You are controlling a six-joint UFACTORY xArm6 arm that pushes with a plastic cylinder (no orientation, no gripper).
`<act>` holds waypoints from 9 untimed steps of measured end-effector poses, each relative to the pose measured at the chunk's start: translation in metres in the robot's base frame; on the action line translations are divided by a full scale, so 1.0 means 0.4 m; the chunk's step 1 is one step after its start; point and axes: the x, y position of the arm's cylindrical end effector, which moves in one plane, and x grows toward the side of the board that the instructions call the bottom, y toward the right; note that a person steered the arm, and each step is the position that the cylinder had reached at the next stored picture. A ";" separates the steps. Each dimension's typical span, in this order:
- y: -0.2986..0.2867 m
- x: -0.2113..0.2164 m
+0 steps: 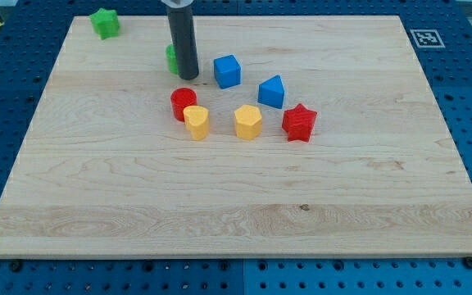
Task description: Slide the green circle diagonally to the top left side of the blue cube
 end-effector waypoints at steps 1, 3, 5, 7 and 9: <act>-0.017 0.002; -0.128 -0.015; -0.124 -0.017; -0.124 -0.018; -0.057 -0.044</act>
